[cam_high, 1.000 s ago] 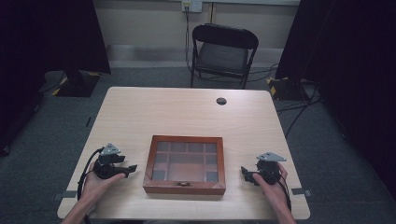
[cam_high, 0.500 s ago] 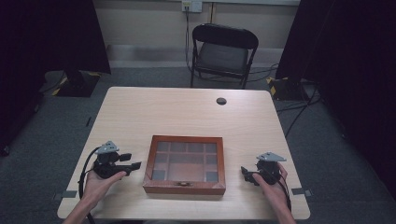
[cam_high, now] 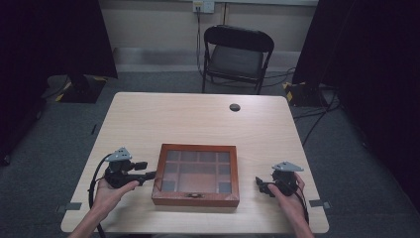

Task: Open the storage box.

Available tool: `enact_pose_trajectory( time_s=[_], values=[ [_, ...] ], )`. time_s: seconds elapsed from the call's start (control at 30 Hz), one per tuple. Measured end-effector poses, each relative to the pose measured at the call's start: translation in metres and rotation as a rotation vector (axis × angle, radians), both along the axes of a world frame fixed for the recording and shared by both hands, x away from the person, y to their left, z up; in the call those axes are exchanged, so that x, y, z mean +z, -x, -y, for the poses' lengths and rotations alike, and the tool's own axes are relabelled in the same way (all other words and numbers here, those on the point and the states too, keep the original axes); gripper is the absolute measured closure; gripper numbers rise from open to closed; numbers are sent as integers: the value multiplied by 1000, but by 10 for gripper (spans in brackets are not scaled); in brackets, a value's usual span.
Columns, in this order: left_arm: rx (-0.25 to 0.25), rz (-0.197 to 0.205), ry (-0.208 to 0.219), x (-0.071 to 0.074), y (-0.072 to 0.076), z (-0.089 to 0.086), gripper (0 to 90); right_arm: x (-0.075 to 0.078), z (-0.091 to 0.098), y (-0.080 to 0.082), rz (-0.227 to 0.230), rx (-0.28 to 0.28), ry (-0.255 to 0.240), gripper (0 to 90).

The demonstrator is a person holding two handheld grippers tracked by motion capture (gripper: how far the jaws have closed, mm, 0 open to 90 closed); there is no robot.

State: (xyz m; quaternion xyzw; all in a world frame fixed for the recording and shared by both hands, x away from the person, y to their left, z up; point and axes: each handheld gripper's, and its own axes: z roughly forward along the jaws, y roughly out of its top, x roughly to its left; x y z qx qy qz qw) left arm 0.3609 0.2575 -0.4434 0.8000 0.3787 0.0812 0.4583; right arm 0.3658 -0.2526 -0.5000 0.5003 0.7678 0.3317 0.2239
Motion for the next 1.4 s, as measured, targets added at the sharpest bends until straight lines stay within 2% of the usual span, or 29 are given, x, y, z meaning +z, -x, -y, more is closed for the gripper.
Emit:
enact_pose_trajectory(
  time_s=[0.2, 0.37, 0.4, 0.5, 0.63, 1.13, 1.4],
  values=[
    [-59, 13, -1, 9, 0, 19, 407, 0, 0, 0, 1, 2, 1, 124],
    [-119, 45, -49, 18, 2, 38, 401, 0, 0, -1, 1, 1, 1, 123],
    [-127, 43, -36, 19, 1, 42, 401, 0, 0, -1, 1, 1, 1, 124],
    [-153, 51, -46, 23, 0, 53, 402, 0, 0, -1, 1, 1, 1, 123],
    [-185, 57, -40, 28, 1, 67, 425, 0, 0, -1, 1, 2, 1, 123],
    [-282, 54, -71, 31, 3, 109, 499, 0, 0, -1, 2, 3, 1, 123],
    [-393, 63, -82, 27, 14, 125, 536, 0, 0, 0, 1, 2, 1, 123]
  ],
)
